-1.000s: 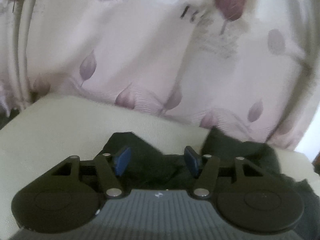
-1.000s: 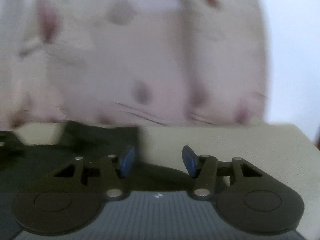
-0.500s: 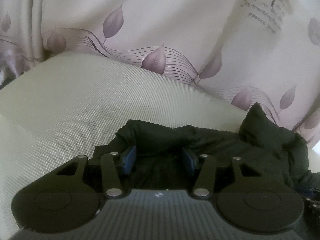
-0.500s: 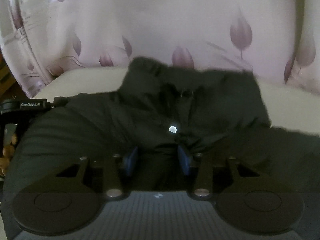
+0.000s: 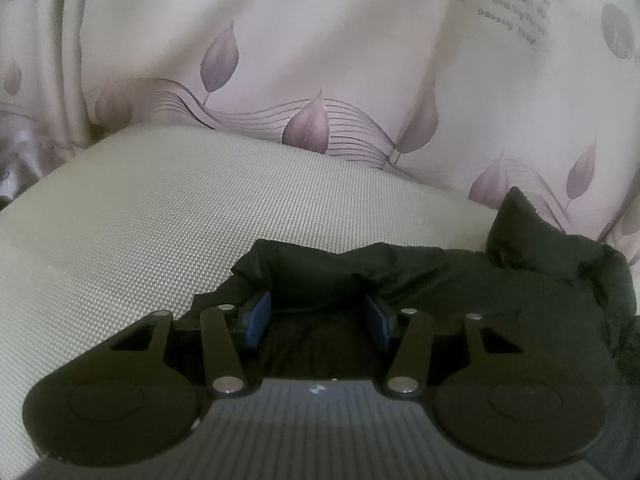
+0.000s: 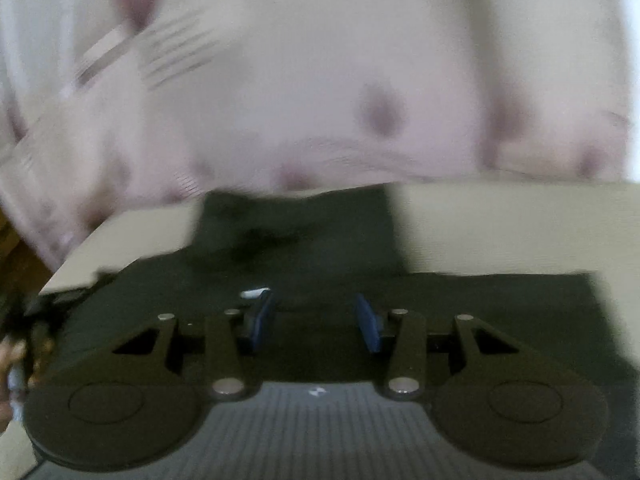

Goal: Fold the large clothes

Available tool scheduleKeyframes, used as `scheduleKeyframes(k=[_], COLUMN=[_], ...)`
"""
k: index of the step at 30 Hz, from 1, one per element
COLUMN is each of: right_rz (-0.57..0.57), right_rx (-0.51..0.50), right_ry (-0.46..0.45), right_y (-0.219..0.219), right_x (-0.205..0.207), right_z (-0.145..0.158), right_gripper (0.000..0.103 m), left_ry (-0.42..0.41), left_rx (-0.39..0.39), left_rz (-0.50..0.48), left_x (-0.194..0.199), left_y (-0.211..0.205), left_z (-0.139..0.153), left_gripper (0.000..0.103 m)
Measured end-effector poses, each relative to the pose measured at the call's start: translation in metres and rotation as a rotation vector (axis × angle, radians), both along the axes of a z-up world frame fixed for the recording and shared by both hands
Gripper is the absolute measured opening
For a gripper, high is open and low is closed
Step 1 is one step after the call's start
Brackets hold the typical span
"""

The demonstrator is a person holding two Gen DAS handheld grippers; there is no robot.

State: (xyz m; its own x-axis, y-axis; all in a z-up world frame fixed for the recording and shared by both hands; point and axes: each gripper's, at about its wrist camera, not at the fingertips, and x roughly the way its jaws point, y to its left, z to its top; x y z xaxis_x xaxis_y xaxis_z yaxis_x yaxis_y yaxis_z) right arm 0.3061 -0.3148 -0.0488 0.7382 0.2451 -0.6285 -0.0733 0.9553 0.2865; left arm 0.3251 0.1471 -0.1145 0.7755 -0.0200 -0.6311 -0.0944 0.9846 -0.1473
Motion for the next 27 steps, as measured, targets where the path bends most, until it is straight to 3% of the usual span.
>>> scheduleKeyframes(k=[3,7,12,15,17,21,24,27], right_rz=[-0.092,-0.085,-0.092,-0.125,-0.113,0.067,0.216,0.283], right_rx=[-0.001,-0.019,-0.038,-0.022,0.006,-0.005,-0.014,0.004], right_ry=[0.098,0.086,0.06,0.078,-0.041,-0.219,-0.261,-0.256], right_y=[-0.044,-0.047,-0.043,-0.046,-0.042,-0.001,0.043,0.074], right_x=[0.003,-0.002,-0.002,-0.004,-0.027,-0.075,-0.098,-0.109], right_z=[-0.027,-0.053,-0.057,-0.04,-0.019,0.019,0.027,0.02], right_gripper=[0.041,0.037,0.037,0.041,0.042,0.045,0.046,0.046], left_ry=[-0.01,-0.017,-0.013,0.005,-0.002,-0.039,-0.085,-0.132], left_rx=[-0.004,-0.018,-0.015,-0.018,-0.051,-0.139,-0.018,0.089], left_rz=[-0.001,-0.004,-0.004,-0.019,-0.05,-0.073,-0.072,-0.076], left_x=[0.0,-0.001,-0.001,0.0,-0.005,-0.023,-0.037,-0.053], left_y=[0.0,0.002,0.001,0.003,0.007,0.025,0.025,0.022], left_z=[-0.002,-0.003,-0.002,0.005,0.015,0.041,0.063,0.079], left_gripper=[0.055,0.055,0.055,0.054,0.056,0.063,0.067,0.074])
